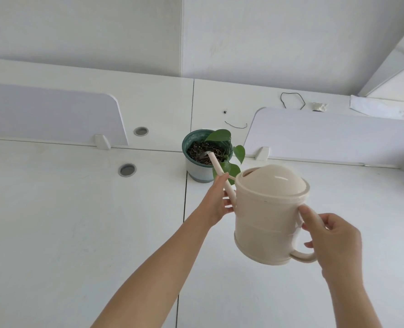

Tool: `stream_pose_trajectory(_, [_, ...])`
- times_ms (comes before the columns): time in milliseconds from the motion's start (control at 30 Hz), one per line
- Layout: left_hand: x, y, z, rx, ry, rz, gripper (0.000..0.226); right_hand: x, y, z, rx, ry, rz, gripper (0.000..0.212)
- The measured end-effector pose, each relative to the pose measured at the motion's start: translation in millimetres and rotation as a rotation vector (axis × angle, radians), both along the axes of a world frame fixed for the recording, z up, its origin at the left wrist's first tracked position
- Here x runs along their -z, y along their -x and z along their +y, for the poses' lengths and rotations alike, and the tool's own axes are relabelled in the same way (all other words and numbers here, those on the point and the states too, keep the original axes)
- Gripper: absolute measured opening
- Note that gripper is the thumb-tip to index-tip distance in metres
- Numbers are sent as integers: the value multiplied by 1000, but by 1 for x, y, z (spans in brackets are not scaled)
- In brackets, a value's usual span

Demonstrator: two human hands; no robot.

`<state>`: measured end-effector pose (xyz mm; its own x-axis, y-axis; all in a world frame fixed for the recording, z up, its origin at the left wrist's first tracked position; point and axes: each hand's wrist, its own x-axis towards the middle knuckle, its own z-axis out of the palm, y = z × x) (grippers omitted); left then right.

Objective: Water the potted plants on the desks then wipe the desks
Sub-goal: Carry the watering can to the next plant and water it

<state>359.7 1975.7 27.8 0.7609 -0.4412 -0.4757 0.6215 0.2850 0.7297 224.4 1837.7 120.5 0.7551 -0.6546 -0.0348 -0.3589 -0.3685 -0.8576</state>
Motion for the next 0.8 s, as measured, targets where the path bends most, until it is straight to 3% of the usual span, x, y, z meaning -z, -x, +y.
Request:
stream_pose_trajectory(200, [-2, 21, -9, 44, -35, -30, 44, 9, 31, -9, 55, -81, 5, 26])
stream_pose_trajectory(400, [9, 47, 0, 62, -72, -31, 28, 32, 56, -14, 83, -226, 12, 20])
stream_pose_trajectory(600, [19, 71, 22, 11, -122, -18, 16, 65, 71, -14, 69, -314, 51, 19])
stream_pose_trajectory(800, [32, 87, 55, -125, -162, -69, 23, 86, 70, -1, -44, -342, 89, 16])
